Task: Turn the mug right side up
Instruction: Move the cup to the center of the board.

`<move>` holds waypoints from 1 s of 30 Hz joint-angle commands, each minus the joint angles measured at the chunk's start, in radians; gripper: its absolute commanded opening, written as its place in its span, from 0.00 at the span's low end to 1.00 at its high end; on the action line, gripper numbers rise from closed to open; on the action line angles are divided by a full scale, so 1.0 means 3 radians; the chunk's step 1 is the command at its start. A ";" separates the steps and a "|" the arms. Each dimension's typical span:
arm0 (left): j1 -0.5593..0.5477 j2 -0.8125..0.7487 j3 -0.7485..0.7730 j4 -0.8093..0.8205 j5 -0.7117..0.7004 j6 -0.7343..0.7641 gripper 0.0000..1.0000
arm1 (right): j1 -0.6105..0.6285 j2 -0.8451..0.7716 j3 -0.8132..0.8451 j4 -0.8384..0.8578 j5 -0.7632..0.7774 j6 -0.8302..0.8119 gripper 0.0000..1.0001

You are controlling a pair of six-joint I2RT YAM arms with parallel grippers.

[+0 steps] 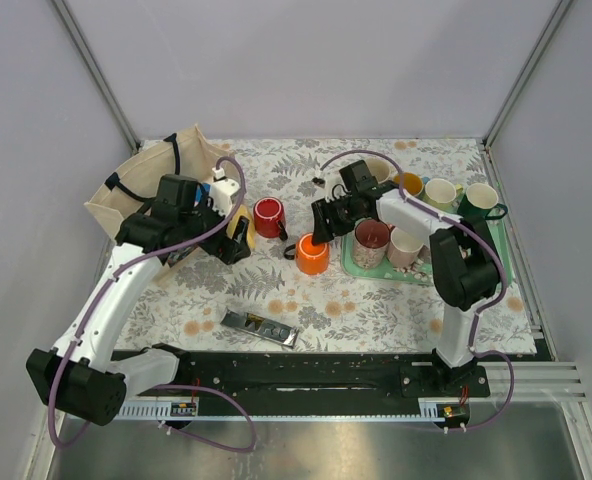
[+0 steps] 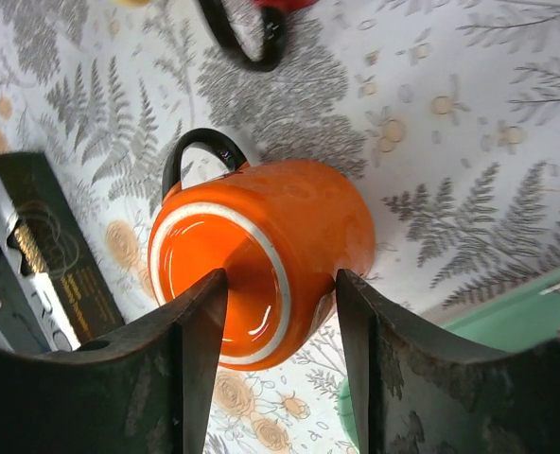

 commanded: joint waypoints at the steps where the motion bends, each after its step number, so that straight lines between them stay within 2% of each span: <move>1: -0.0007 -0.0047 -0.0110 0.0187 0.0262 0.0203 0.85 | 0.0149 0.0086 0.0173 -0.0283 -0.0277 -0.0382 0.57; 4: -0.0012 -0.0047 -0.0380 0.0696 0.0486 0.0204 0.86 | 0.0216 0.0163 0.0377 -0.0340 -0.0303 -0.0460 0.59; 6: -0.0038 0.0060 -0.0478 0.0943 0.0599 0.0168 0.86 | 0.0221 0.0169 0.0699 -0.0426 -0.0298 -0.0277 0.64; 8: -0.0063 0.0228 -0.0494 0.1031 0.0691 0.0203 0.86 | 0.0221 0.0046 0.0914 -0.0513 -0.0247 -0.0240 0.74; 11: -0.0079 0.0494 -0.0560 0.1265 0.0768 0.0260 0.86 | 0.0211 -0.0199 0.1022 -0.0641 -0.0063 -0.0296 0.81; 17: -0.0125 0.1057 -0.0561 0.1624 0.0861 0.0260 0.86 | 0.0216 -0.0618 0.0426 -0.0708 -0.0159 -0.0250 0.76; 22: -0.0140 0.1399 -0.0596 0.1996 0.0886 0.0010 0.86 | 0.0216 -0.0844 -0.0168 -0.0611 -0.0308 -0.0275 0.75; 30: -0.0288 0.1737 -0.0642 0.2427 0.1065 -0.0537 0.84 | 0.0216 -0.0686 -0.0200 -0.0708 -0.0175 -0.0373 0.78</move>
